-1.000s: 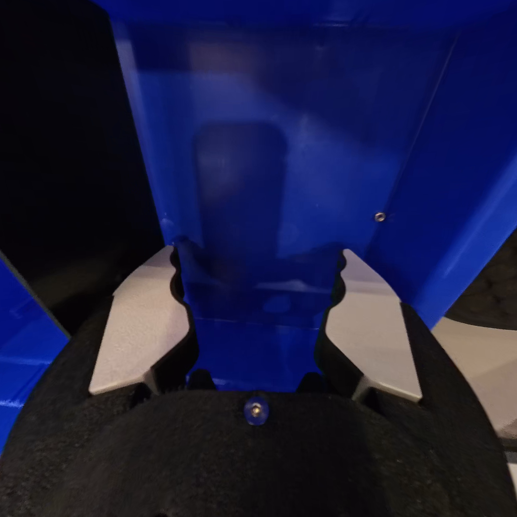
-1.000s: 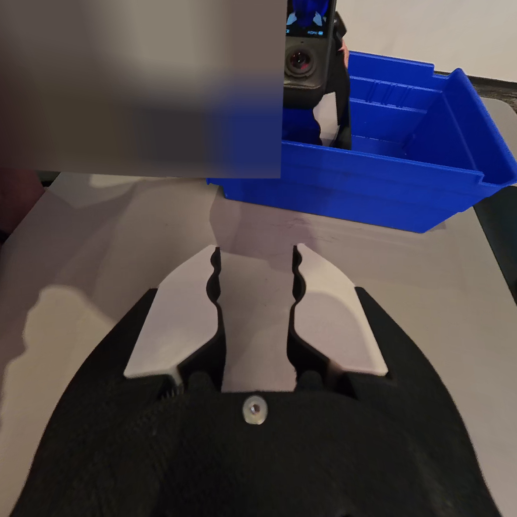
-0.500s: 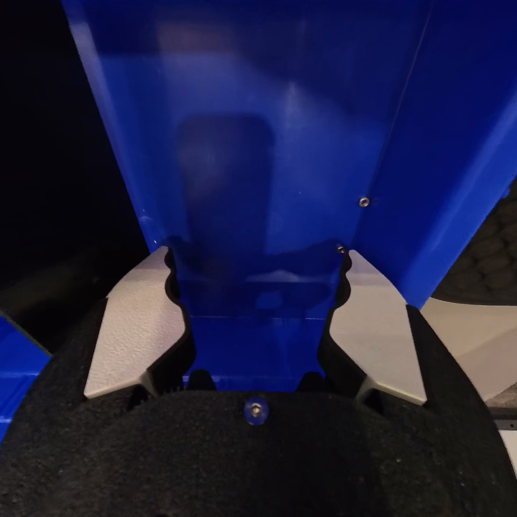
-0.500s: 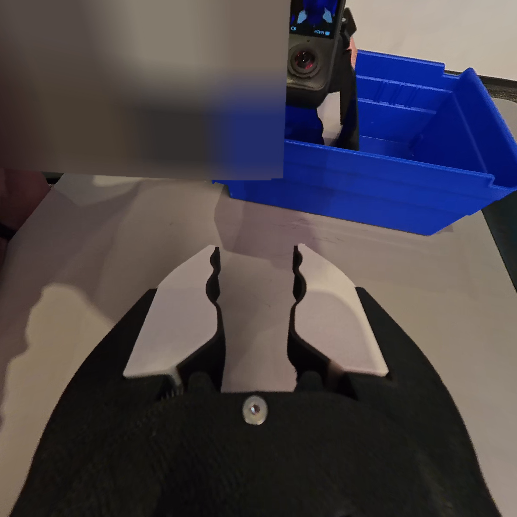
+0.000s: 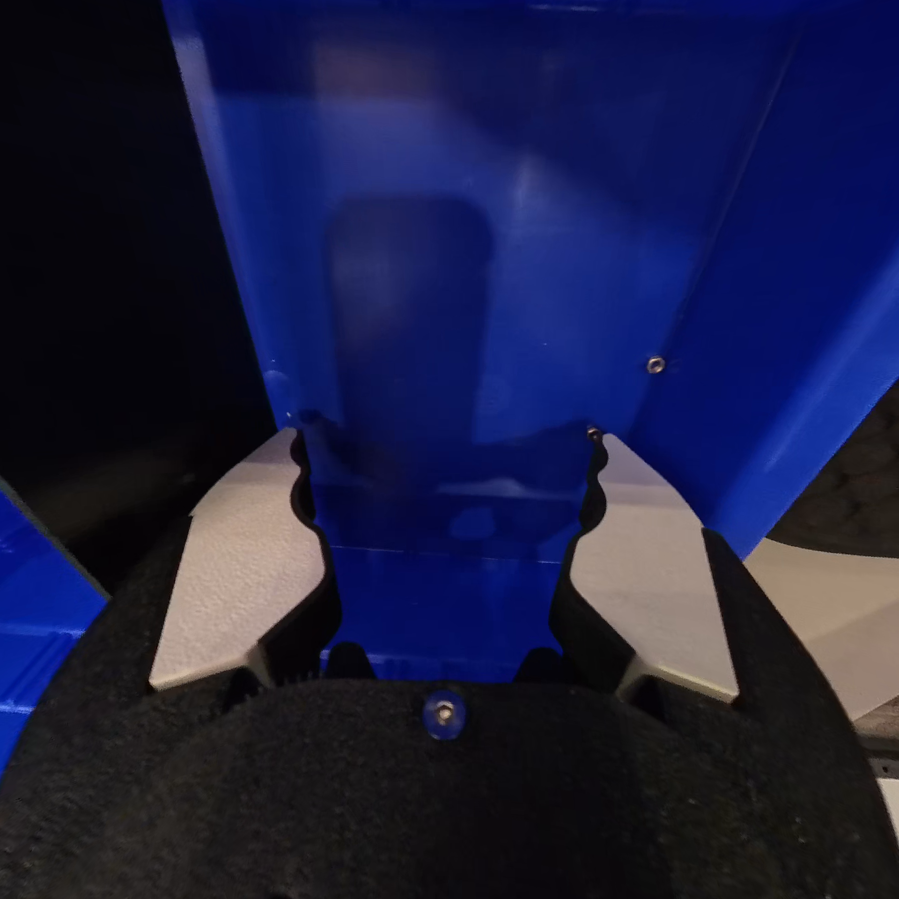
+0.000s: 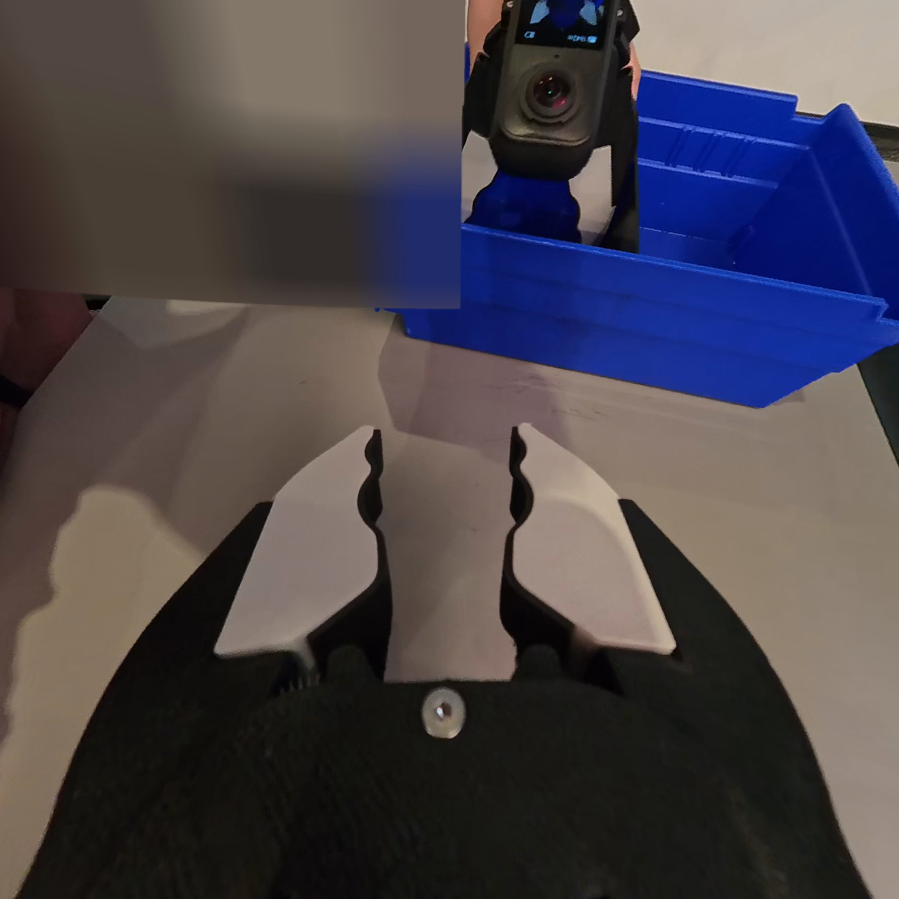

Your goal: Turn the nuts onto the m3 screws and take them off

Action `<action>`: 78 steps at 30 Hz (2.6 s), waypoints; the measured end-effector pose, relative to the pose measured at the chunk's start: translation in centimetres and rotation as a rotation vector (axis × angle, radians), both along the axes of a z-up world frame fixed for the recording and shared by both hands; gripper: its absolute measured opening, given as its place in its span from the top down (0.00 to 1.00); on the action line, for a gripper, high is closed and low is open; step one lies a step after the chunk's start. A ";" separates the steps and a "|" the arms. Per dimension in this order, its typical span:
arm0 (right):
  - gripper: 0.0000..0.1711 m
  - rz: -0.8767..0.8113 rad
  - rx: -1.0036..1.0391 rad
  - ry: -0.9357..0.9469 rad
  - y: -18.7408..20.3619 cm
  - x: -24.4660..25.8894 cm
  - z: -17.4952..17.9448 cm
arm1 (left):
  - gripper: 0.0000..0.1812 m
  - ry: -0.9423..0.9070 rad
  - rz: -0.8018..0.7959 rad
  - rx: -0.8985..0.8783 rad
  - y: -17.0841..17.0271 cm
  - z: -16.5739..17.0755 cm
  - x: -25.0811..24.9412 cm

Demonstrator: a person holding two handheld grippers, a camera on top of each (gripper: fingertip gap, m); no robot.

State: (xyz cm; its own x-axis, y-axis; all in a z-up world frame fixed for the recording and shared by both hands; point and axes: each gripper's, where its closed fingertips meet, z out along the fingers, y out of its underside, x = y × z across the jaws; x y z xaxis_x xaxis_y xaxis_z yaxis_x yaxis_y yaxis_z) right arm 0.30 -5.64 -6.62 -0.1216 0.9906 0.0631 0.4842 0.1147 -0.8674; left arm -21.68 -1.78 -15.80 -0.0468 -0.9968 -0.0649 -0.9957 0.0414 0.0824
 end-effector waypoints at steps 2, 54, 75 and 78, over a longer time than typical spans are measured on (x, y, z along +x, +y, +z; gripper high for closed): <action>0.70 0.002 0.000 -0.003 0.0 0.0 -0.1 | 0.41 -0.002 0.014 -0.001 0.1 0.0 0.0; 0.69 0.025 -0.014 -0.014 -0.5 0.0 -0.3 | 1.00 -0.114 0.063 -0.070 -0.7 0.7 1.6; 0.69 0.031 -0.012 0.004 -0.7 0.2 0.6 | 0.93 -0.121 0.131 -0.087 -0.8 0.2 1.9; 0.69 0.032 -0.013 0.002 -0.7 0.2 0.5 | 0.92 -0.119 0.110 -0.079 -0.9 0.2 1.9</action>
